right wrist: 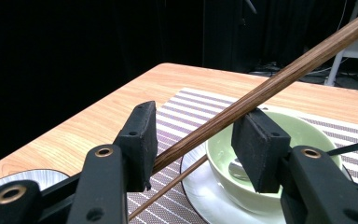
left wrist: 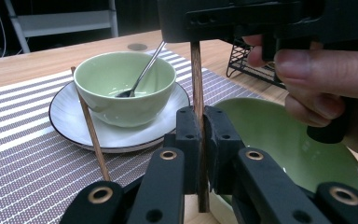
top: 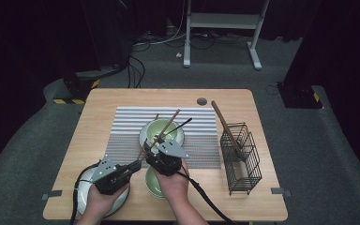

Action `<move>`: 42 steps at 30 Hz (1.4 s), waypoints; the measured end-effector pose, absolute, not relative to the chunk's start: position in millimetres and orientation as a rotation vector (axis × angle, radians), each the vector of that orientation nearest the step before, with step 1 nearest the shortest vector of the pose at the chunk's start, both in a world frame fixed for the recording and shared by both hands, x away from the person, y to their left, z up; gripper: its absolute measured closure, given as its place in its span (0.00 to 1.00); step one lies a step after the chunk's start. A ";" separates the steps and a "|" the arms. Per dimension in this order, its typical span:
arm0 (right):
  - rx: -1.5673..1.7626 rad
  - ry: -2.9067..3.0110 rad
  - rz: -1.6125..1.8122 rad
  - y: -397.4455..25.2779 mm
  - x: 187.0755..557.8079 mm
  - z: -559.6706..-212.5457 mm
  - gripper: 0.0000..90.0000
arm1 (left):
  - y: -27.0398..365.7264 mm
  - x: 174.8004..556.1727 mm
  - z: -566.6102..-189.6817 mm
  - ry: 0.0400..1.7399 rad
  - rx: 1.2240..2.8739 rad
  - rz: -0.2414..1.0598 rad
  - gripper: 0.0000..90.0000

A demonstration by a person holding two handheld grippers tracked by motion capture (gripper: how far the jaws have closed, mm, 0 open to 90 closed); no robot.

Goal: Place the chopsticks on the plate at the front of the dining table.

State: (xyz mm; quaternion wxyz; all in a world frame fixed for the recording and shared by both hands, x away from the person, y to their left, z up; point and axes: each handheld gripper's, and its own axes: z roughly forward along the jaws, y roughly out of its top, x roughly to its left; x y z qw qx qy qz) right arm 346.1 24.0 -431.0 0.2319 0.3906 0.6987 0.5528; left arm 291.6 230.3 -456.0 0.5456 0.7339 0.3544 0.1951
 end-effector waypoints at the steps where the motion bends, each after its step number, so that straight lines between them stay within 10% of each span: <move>1: 1.073 1.920 1.521 24.0 346.3 -431.0 0.55 | 231.0 291.7 -455.9 0.841 1.740 0.459 0.94; 42: 1.053 1.860 1.383 -57.3 328.1 -426.2 0.56 | 234.4 296.7 -451.7 0.961 1.735 0.566 0.94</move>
